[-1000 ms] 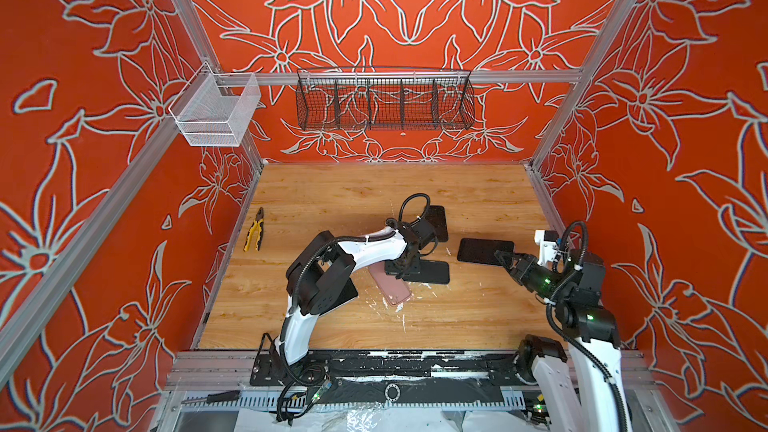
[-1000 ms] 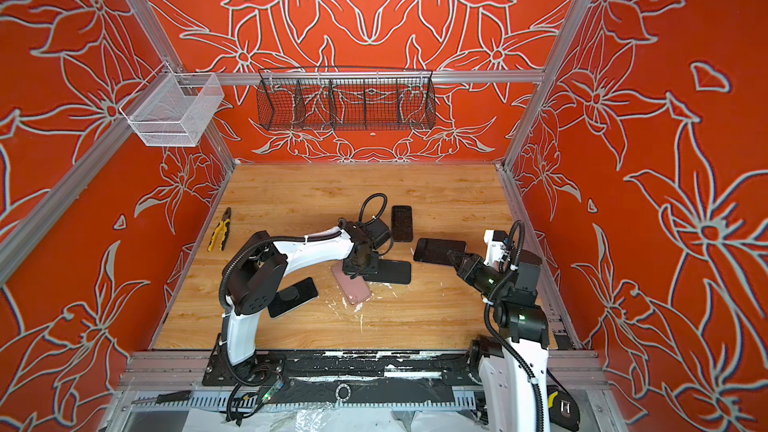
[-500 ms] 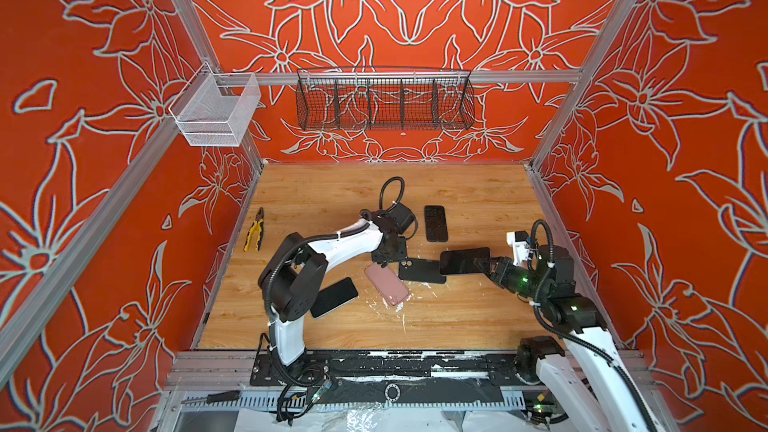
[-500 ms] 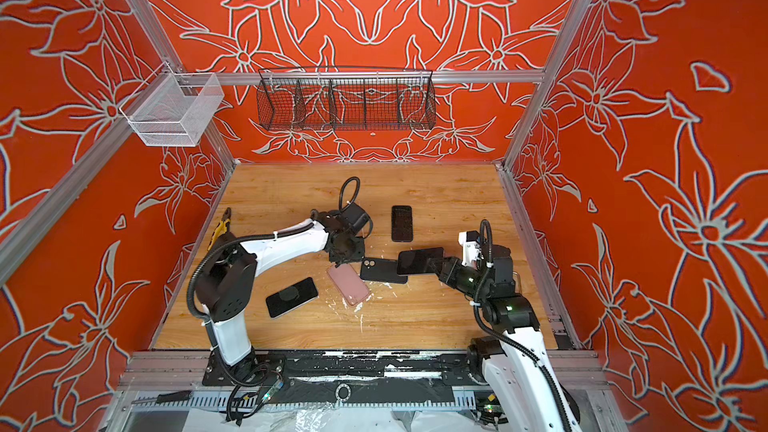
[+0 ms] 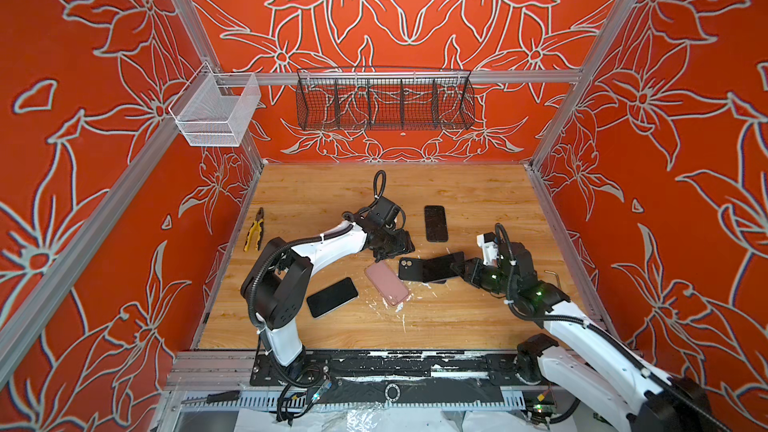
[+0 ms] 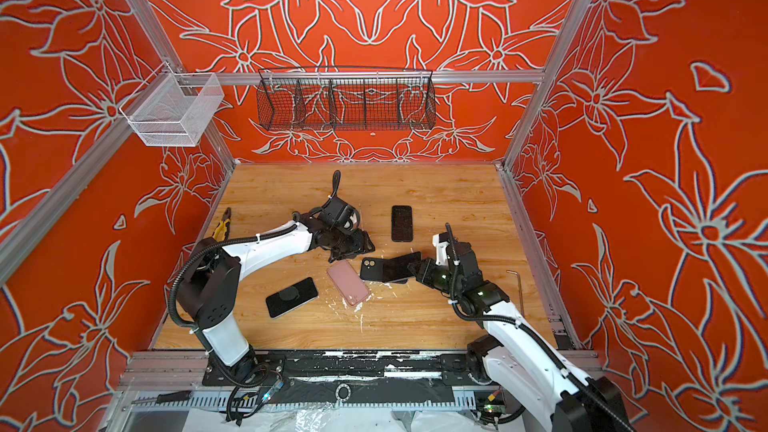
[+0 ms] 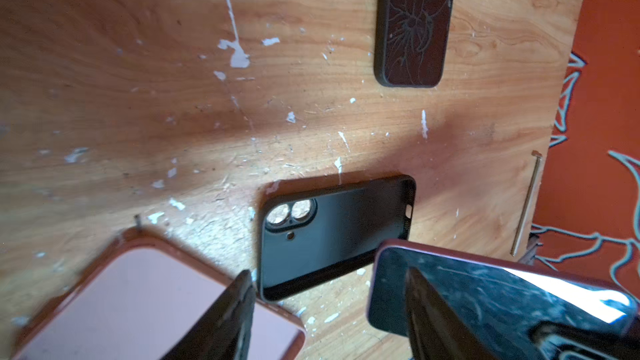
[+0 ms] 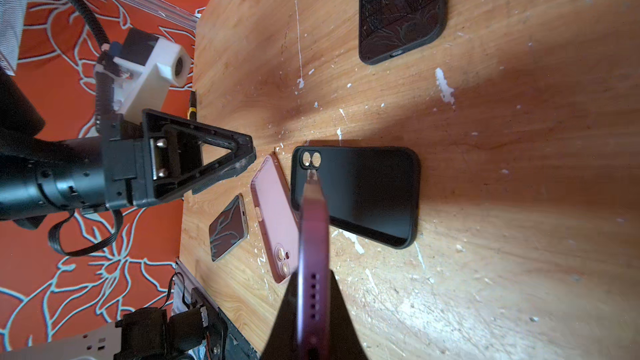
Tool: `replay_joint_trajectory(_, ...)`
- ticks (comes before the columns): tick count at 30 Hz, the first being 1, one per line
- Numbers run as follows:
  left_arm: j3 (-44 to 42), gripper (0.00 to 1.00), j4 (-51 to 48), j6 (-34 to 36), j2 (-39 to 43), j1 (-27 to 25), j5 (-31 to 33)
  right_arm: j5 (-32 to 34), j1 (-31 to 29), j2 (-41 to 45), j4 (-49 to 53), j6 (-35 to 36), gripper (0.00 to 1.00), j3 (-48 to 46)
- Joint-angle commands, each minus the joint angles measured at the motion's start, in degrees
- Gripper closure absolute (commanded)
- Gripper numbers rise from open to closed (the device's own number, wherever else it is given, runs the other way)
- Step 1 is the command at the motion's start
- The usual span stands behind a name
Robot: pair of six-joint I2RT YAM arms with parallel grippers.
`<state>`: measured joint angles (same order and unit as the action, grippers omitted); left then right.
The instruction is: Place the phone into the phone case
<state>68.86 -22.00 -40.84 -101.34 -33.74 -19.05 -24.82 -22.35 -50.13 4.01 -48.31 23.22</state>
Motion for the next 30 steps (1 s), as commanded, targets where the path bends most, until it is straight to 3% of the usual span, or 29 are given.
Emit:
replay_joint_trajectory(1,-1.9,0.33,3.5,-2.3,-1.6,0.3,-3.4,3.4,-1.5,-2.4,-9.6,-1.9,1.0,0.3)
replay_joint_trajectory(6,-5.0,0.33,5.0,-5.1,-1.9,0.6,-2.2,3.9,-2.2,-6.8,-13.4,-2.2,1.0,1.0)
replay_joint_trajectory(22,-7.0,0.32,11.1,-8.8,-5.2,0.7,-6.5,3.3,-3.8,-16.0,-23.6,-5.5,1.0,-0.7)
replay_joint_trajectory(30,-7.3,0.33,13.6,-10.7,-6.1,0.7,-8.7,3.0,-3.9,-16.3,-24.1,-6.3,1.0,-3.5)
